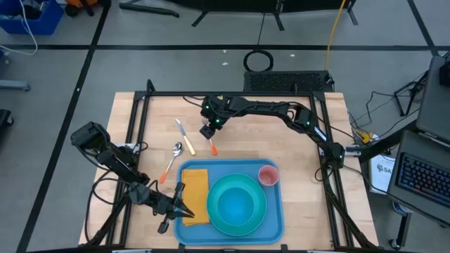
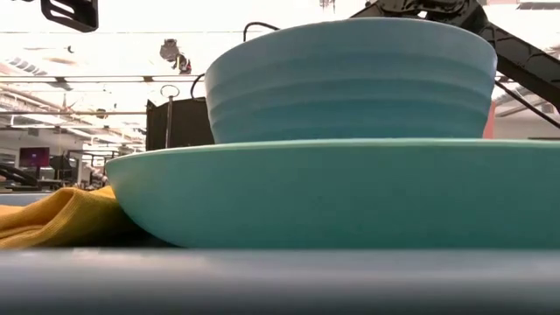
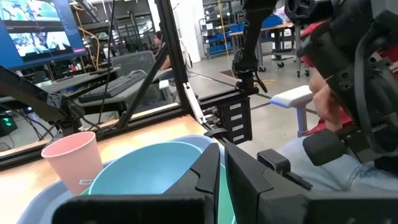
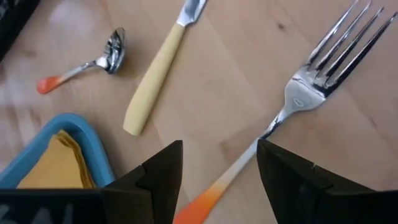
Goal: Set up tray
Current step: Put the orange fork on the yellow napkin
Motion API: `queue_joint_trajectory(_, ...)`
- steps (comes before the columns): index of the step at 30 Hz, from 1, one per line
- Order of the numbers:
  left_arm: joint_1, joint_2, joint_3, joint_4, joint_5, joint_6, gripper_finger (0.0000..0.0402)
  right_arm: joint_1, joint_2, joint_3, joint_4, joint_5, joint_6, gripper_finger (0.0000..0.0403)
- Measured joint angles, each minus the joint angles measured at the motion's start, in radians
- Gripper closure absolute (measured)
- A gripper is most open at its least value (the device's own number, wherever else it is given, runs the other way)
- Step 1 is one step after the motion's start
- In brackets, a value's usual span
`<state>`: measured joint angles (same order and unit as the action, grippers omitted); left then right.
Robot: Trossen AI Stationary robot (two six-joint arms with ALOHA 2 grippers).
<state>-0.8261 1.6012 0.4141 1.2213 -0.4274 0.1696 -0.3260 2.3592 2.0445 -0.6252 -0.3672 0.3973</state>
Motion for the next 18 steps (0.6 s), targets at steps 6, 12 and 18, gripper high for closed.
queue_joint_trajectory(6,0.003,0.0,0.0,0.001,-0.002,0.003,0.0371,0.001,0.028,-0.004,-0.005,0.001,0.015,0.0206)
queue_joint_trajectory(12,0.003,0.0,0.0,-0.013,0.006,-0.008,0.0371,0.0,0.078,-0.005,0.012,0.002,0.026,0.0206)
queue_joint_trajectory(18,0.003,0.0,-0.001,-0.027,0.011,-0.018,0.0371,0.001,0.088,-0.003,0.013,0.024,0.013,0.0206)
